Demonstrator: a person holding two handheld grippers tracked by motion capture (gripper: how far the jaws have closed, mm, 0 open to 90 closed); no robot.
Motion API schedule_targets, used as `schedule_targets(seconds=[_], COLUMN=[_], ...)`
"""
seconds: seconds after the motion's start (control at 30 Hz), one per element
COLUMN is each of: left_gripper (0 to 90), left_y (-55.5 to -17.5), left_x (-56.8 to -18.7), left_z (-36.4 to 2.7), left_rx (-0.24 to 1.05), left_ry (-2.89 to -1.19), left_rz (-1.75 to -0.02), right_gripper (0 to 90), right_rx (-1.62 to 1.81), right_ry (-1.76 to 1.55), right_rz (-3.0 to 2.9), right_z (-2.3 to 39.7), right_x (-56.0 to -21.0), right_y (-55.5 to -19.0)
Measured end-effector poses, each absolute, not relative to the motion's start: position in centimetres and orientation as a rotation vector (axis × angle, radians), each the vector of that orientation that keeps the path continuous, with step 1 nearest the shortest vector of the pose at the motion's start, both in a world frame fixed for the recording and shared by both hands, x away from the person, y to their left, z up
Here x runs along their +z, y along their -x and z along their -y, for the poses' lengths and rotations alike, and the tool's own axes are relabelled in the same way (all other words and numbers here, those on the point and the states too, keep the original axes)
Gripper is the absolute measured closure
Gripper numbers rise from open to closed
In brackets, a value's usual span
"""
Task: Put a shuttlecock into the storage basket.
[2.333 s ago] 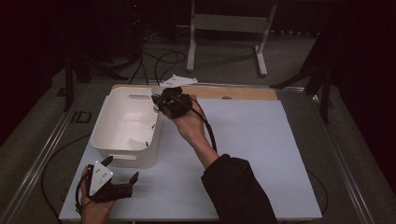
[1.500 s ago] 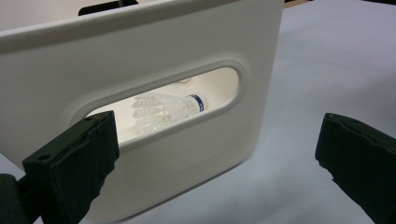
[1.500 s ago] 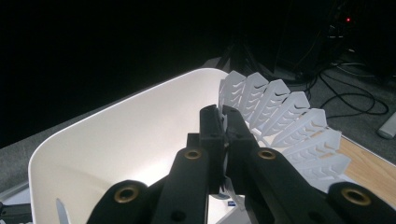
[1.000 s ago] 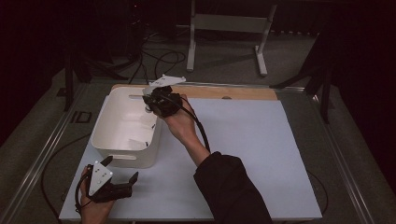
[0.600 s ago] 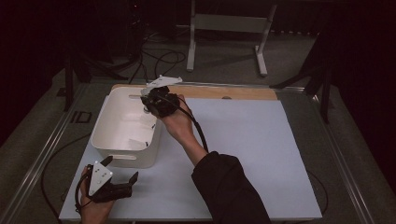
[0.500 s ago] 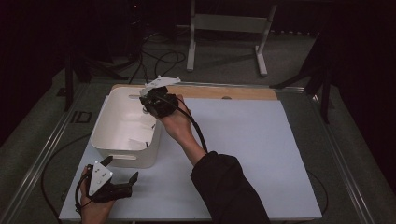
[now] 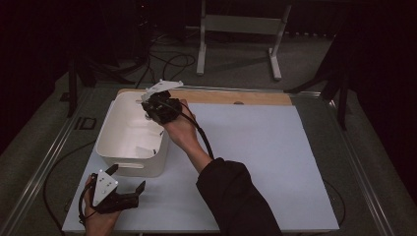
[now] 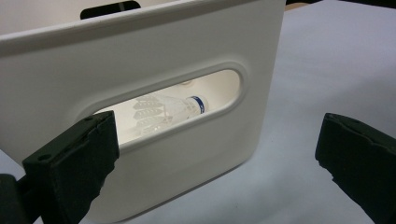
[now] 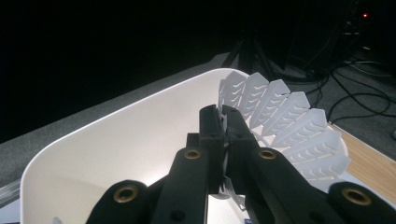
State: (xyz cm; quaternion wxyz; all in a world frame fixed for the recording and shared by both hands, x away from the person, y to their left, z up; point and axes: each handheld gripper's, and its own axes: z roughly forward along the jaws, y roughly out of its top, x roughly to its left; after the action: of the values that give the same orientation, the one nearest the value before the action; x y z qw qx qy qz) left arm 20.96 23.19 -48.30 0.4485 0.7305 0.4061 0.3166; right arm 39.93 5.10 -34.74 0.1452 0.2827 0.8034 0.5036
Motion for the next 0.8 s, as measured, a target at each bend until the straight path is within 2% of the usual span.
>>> schedule_targets(seconds=[0.03, 0.1, 0.13, 0.17, 0.23, 0.27, 0.3, 0.37, 0.43, 0.8], left_gripper=[0.1, 0.1, 0.1, 0.1, 0.0, 0.1, 0.1, 0.1, 0.1, 0.0], left_y=[-21.0, -20.9, -20.9, -20.9, -20.9, -20.9, -20.9, -21.0, -21.0, -21.0], left_x=[-48.3, -48.3, -48.3, -48.3, -48.3, -48.3, -48.3, -48.3, -48.3, -48.4], left_z=[-23.2, -23.2, -23.2, -23.2, -23.2, -23.2, -23.2, -23.2, -23.1, -23.1], left_rx=[0.783, 0.783, 0.783, 0.783, 0.783, 0.783, 0.783, 0.782, 0.782, 0.782], left_ry=[-1.807, -1.802, -1.801, -1.801, -1.801, -1.805, -1.807, -1.807, -1.807, -1.811], left_rz=[-1.004, -1.006, -1.007, -1.007, -1.007, -1.004, -1.003, -1.004, -1.004, -1.006], right_gripper=[86.9, 72.6, 48.1, 42.2, 42.2, 30.2, 30.2, 21.1, 17.5, 13.9], right_rx=[1.451, 1.457, 1.452, 1.439, 1.426, 1.425, 1.425, 1.412, 1.411, 1.373], right_ry=[-0.813, -0.794, -0.791, -0.793, -0.805, -0.824, -0.824, -0.840, -0.851, -0.845], right_rz=[-2.317, -2.326, -2.355, -2.361, -2.368, -2.379, -2.379, -2.366, -2.358, -2.370], right_z=[-5.3, -5.6, -5.9, -6.0, -6.0, -5.8, -5.8, -5.4, -5.1, -3.9], right_x=[-34.7, -34.9, -35.1, -35.2, -35.3, -35.5, -35.5, -35.6, -35.6, -35.9], right_y=[-39.9, -39.9, -40.1, -40.1, -40.2, -40.2, -40.2, -40.2, -40.2, -39.6])
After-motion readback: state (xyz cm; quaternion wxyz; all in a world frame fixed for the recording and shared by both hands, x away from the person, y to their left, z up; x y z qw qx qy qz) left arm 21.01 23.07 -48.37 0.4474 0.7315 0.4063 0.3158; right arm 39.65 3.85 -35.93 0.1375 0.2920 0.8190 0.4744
